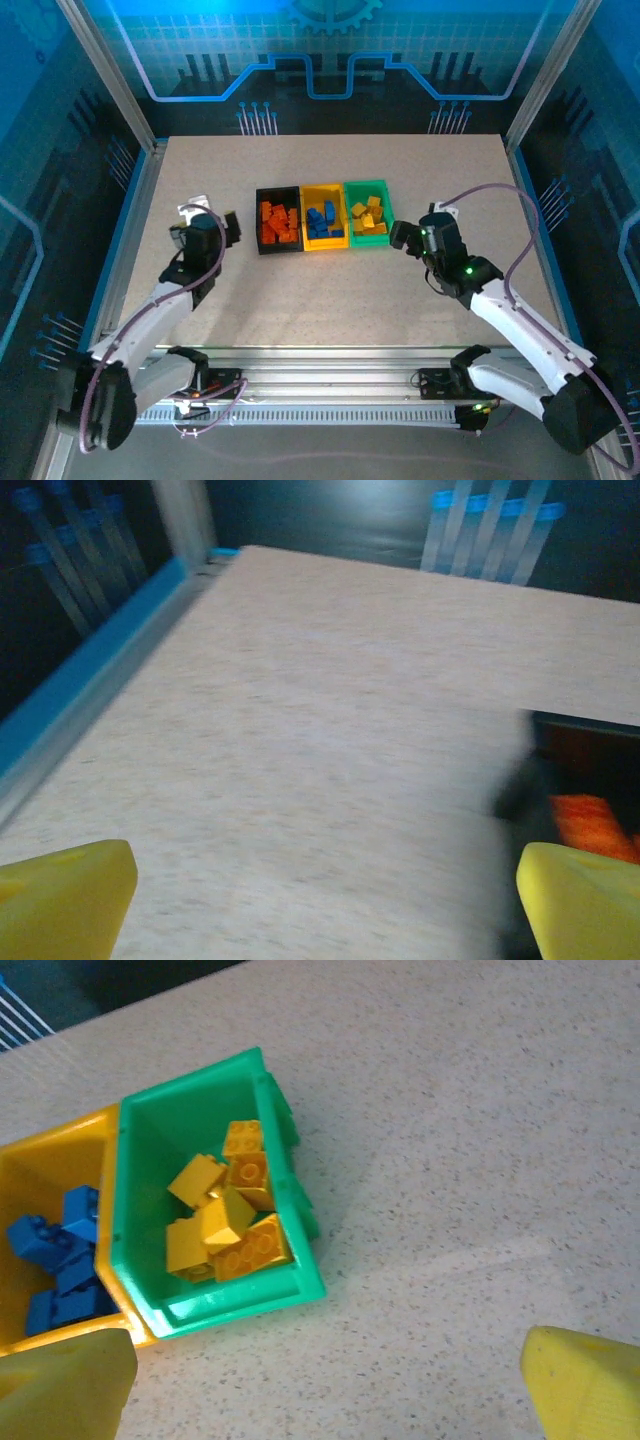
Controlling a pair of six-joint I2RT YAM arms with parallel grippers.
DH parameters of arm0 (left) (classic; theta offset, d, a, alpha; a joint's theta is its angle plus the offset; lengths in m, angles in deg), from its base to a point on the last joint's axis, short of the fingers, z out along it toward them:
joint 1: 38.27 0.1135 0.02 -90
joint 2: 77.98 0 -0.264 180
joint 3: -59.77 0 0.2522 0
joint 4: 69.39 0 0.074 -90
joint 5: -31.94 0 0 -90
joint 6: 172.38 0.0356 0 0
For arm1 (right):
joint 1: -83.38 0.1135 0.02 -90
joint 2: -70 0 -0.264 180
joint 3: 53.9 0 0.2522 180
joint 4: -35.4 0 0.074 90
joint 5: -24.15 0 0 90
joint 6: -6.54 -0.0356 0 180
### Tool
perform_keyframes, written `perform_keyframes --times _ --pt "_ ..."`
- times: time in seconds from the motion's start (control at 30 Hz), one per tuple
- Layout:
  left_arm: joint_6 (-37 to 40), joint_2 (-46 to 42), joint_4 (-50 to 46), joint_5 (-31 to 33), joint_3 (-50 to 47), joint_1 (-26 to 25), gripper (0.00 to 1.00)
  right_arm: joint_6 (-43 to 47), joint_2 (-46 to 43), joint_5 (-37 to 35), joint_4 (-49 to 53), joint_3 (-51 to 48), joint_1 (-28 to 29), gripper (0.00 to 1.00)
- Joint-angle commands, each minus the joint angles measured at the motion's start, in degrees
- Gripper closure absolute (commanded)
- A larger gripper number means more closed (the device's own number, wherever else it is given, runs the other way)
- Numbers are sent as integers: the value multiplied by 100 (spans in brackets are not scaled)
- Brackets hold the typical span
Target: Sort the legos into containers by color
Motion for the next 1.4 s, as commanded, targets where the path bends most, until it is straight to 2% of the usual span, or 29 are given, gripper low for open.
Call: perform_keyframes --times 0.0,0.13,0.23,0.37,0.4,0.47,0.5,0.53,0.6,0.67,0.73,0.93,1.03,1.17,1.2,1.37 --pt "338 465 1126 -403 -397 597 1 -92 125 -56 125 239 -237 0" --pt "457 1203 2555 -1109 -695 709 1 -131 77 -174 252 172 -473 0" --pt "585 1800 3491 -1171 -835 703 1 -177 -130 -278 124 -67 -670 0" --pt "799 2485 4329 -1519 -889 719 1 944 -450 367 -677 -499 -803 0" --pt "824 2485 4043 -1701 -791 704 1 1182 -498 368 -755 -537 -810 0" --pt "863 2550 4214 -1845 -837 719 1 1521 -547 175 -859 -546 -833 0" --pt "844 2616 4484 -2003 -988 761 1 1718 -570 -54 -929 -529 -878 0" --pt "956 2908 5376 -1989 -1211 763 1 1853 -581 -223 -1023 -532 -931 0" --pt "783 2679 4564 -1974 -1033 794 1 2090 -595 -343 -1275 -570 -1204 0" --pt "854 2812 4956 -2015 -1111 797 1 2511 -546 -52 -1961 -825 -1564 0" --pt "835 2764 4871 -1987 -1101 798 1 2925 -304 337 -2911 -1229 -1916 0" --pt "834 2784 4929 -1964 -1118 796 1 3222 1001 1038 -4494 -1662 -2341 0" --pt "837 2780 4912 -1967 -1111 798 1 3059 1554 1402 -5141 -1796 -2567 0" --pt "847 2780 4906 -1977 -1111 792 1 3155 2295 1584 -5820 -1815 -2534 0" --pt "844 2789 4900 -1978 -1106 788 1 3194 2306 1532 -5456 -1640 -2465 0" --pt "859 2780 4895 -1991 -1103 787 1 3704 2695 1837 -5501 -1453 -2179 0"
